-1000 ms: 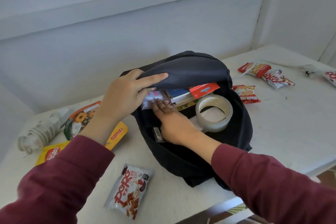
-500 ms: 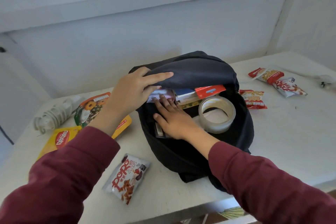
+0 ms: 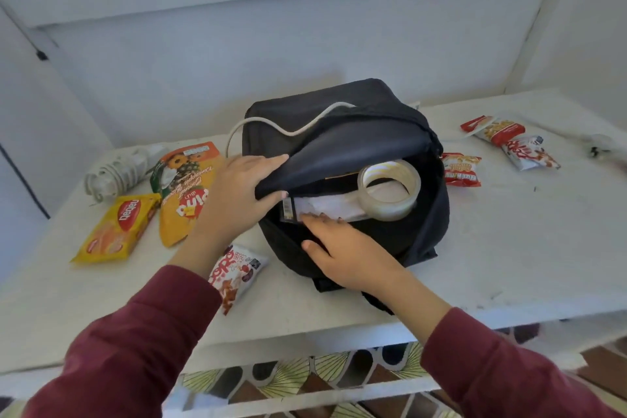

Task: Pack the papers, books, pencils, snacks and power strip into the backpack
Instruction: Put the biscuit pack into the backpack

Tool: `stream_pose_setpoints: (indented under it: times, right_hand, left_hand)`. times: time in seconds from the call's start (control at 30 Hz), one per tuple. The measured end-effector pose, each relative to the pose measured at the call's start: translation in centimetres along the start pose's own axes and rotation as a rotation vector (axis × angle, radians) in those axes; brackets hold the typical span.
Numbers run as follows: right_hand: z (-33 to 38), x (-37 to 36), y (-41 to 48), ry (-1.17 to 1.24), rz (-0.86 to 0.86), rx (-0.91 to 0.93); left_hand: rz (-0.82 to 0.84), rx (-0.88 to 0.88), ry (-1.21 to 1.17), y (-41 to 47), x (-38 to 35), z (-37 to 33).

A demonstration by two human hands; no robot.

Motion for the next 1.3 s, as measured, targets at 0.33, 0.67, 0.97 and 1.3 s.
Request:
stream_pose_setpoints:
  times: [0.33, 0.67, 0.97, 1.3]
  right_hand:
    - [7.2, 2.4, 1.4, -0.006, -0.211, 0.168]
    - [7.3, -1.2, 15.5, 0.097, -0.012, 0.009]
    - [2.8, -4.8, 21.2, 0.072, -0.189, -0.267]
    - [4.0, -3.2, 18.9, 0.922, -0.315, -0.260]
  left_hand:
    - [-0.188, 0.462, -0.376, -9.3, 2.4, 6.3]
    - [0.108, 0.780, -0.244, -10.7, 0.3, 17.4]
    - [0.143, 0.976, -0.794, -10.2, -1.0, 20.7]
    - [0.064, 1.179, -1.521, -9.1, -0.4, 21.4]
Point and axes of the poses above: each hand's wrist, its own y-axis towards the middle knuckle, its own x-axis out of the back of the hand, z = x × y, the point moved 7 cm from there along y, towards the middle knuckle, and after that the axes turned 15 degrees about x, right-handed, at the moved point
